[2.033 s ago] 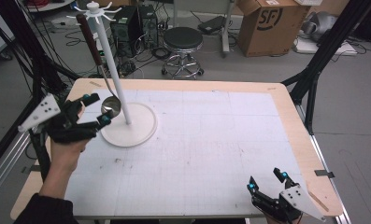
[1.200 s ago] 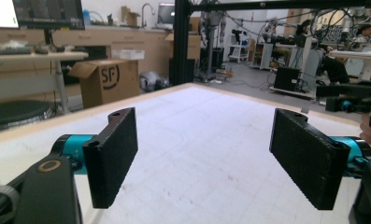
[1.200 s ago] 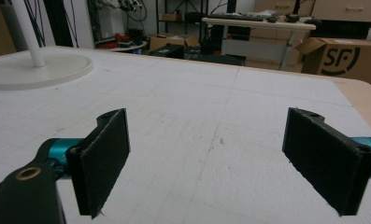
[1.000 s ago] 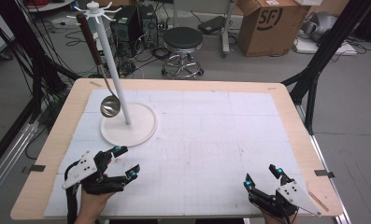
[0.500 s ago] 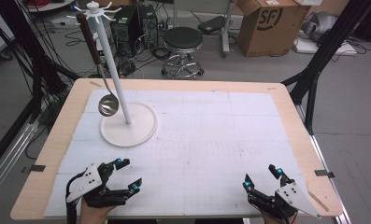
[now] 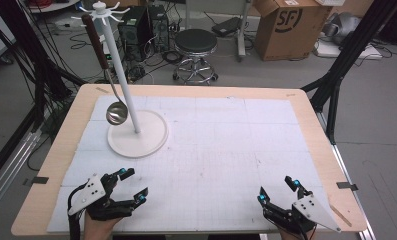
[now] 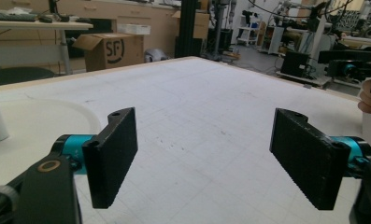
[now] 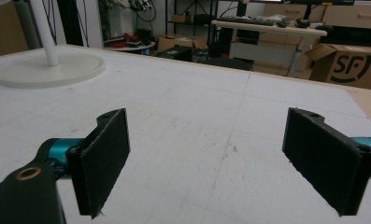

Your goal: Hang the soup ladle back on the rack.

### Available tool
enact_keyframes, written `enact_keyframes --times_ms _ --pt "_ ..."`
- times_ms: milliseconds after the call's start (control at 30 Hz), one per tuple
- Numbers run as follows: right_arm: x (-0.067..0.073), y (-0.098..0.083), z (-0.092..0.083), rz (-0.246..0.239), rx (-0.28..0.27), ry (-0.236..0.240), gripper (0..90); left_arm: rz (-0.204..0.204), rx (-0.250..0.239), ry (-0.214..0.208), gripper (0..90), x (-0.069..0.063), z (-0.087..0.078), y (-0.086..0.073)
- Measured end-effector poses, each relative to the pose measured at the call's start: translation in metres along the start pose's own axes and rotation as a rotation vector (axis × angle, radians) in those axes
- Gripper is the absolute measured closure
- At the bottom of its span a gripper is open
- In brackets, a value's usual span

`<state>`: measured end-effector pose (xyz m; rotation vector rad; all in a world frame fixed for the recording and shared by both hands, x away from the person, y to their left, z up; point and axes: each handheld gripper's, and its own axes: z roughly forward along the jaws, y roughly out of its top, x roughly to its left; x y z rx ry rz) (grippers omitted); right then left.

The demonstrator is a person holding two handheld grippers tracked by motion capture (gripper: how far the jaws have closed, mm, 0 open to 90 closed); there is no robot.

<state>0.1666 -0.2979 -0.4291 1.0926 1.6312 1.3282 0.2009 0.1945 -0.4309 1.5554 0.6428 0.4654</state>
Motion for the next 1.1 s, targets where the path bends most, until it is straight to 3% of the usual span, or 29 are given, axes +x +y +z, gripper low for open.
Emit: enact_keyframes --times_ms 1100 --pt "-0.0018 -0.0005 0.0007 0.004 -0.004 -0.002 14.2 0.021 0.030 0.003 24.3 -0.0006 0.0056 -0.0019"
